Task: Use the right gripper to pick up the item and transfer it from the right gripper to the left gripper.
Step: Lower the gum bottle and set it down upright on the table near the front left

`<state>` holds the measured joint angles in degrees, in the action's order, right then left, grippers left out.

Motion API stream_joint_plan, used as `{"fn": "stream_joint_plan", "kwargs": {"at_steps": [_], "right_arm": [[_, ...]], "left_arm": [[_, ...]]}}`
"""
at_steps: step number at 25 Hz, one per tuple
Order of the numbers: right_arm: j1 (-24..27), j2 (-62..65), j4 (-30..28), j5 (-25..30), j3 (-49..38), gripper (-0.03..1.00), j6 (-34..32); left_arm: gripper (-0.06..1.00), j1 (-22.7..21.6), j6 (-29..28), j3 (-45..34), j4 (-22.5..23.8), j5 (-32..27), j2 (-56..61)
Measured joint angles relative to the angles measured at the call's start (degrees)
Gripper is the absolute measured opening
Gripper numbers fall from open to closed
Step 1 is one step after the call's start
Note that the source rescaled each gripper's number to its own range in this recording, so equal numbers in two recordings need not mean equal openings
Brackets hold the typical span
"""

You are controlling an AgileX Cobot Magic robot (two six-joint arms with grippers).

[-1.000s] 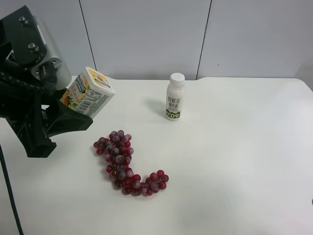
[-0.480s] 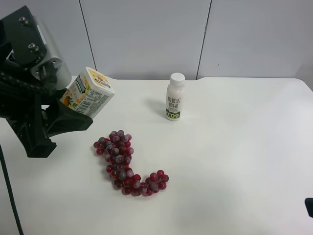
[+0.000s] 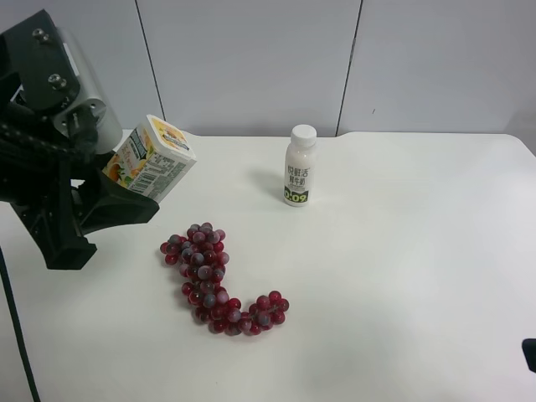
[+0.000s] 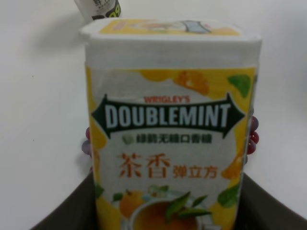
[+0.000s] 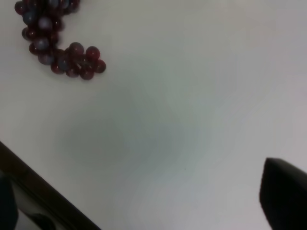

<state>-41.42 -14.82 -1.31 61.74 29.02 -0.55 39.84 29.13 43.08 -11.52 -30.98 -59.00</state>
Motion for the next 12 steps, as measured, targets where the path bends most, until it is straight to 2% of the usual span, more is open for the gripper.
{"fn": "stream_joint_plan", "kwargs": {"at_steps": [3,5,7,12], "right_arm": [[2.75,0.06,0.12,0.00,0.00,1.00,0.00],[6.47,1.14,0.18,-0.13,0.00,1.00,0.00],[10.77,4.05,0.18,-0.21,0.00,1.00,0.00],[25.10,13.56,0.18,-0.21,-0.07,1.00,0.00]], "left_arm": [[0.00,0.00,0.00,0.00,0.00,0.00,0.00],[0.00,0.00,0.00,0.00,0.00,0.00,0.00],[0.00,0.00,0.00,0.00,0.00,0.00,0.00],[0.00,0.00,0.00,0.00,0.00,0.00,0.00]]}}
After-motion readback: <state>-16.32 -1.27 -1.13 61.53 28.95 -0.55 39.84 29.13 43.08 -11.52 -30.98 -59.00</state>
